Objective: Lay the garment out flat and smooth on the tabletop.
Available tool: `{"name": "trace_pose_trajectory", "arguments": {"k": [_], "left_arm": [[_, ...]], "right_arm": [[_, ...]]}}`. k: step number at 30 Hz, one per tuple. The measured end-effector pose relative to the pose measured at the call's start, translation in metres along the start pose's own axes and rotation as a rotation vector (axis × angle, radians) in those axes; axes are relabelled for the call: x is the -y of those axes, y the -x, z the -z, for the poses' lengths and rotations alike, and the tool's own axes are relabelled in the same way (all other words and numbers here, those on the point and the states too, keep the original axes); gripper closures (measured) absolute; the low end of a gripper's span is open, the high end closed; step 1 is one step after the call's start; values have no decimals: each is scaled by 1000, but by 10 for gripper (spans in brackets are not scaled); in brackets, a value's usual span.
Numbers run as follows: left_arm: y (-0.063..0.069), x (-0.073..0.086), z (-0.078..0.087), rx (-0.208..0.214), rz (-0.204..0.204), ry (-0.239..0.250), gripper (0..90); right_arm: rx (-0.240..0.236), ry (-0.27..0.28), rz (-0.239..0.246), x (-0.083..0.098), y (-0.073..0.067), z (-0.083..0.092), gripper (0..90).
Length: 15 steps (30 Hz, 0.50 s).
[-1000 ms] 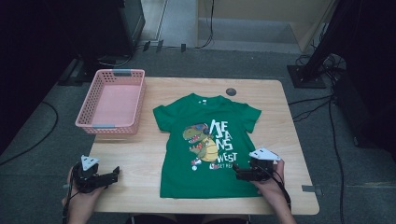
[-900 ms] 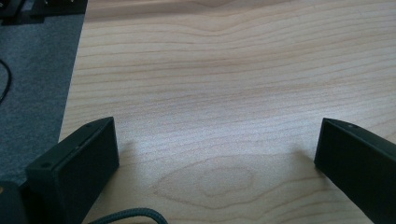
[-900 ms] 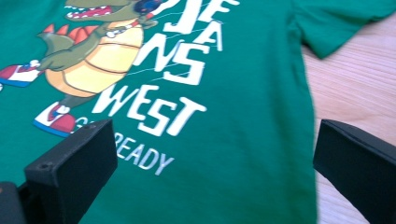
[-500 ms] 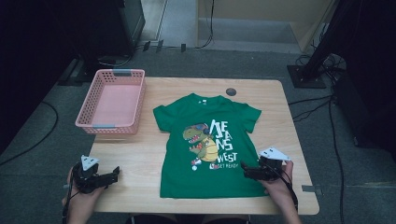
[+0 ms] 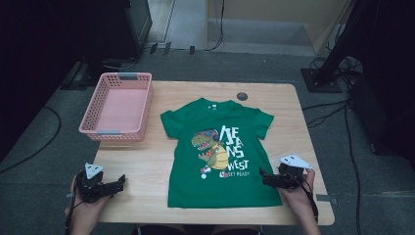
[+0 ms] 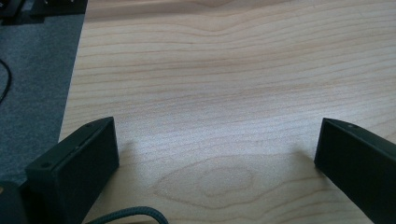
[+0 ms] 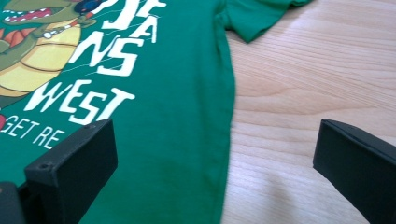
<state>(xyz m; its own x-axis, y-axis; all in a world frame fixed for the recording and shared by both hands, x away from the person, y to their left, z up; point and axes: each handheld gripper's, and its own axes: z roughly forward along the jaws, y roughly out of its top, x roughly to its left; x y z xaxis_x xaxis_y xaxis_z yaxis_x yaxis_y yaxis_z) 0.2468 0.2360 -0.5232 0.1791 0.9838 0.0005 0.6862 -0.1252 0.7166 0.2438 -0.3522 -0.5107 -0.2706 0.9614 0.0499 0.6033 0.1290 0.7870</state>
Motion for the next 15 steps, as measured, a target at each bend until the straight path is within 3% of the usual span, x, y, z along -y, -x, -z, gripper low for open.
{"name": "trace_pose_trajectory", "arguments": {"k": [15], "left_arm": [[0, 0, 0, 0, 0, 0, 1]], "right_arm": [[66, -4, -56, 7, 27, 5, 0]]}}
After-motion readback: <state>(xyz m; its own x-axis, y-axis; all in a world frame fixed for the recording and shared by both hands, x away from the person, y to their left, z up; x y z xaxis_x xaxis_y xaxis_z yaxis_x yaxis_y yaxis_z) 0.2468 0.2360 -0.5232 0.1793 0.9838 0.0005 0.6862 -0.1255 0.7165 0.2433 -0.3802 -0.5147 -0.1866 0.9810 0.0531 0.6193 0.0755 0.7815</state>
